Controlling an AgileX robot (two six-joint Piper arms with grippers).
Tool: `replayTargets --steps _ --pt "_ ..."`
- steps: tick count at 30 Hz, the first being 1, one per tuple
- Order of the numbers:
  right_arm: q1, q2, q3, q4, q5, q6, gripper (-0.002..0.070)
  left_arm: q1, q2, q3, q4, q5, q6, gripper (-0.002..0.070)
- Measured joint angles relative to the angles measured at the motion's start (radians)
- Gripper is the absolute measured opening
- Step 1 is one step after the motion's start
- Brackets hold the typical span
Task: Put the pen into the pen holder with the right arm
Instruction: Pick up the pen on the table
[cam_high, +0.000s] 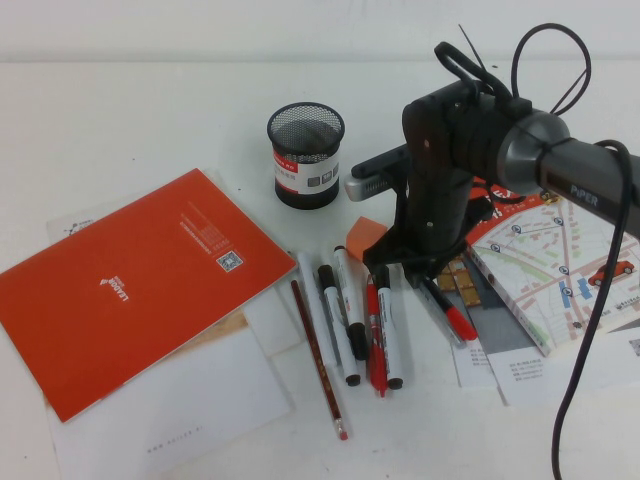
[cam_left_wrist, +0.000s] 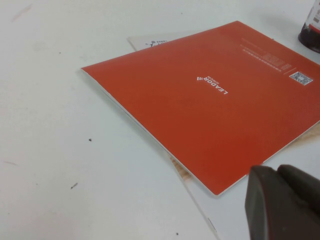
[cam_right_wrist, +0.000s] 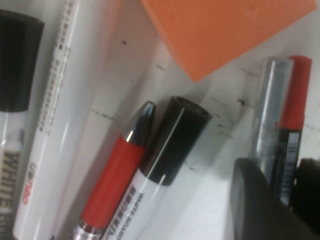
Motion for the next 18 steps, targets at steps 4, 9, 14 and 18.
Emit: replayTargets --steps 4,9,14,18 --pt "0.000 0.000 0.000 0.000 0.002 0.000 0.0177 0.000 0.000 0.000 0.000 0.000 0.000 -0.0003" --pt "0.000 0.002 -0.002 -0.019 0.014 0.000 0.0341 0.000 0.000 0.000 0.000 0.000 0.000 -0.0003" --pt "0.000 0.004 -0.059 -0.023 0.062 0.000 0.0366 0.000 0.000 0.000 0.000 0.000 0.000 -0.0003" --pt "0.000 0.004 -0.108 -0.023 0.069 0.000 0.0315 0.000 0.000 0.000 0.000 0.000 0.000 -0.0003"
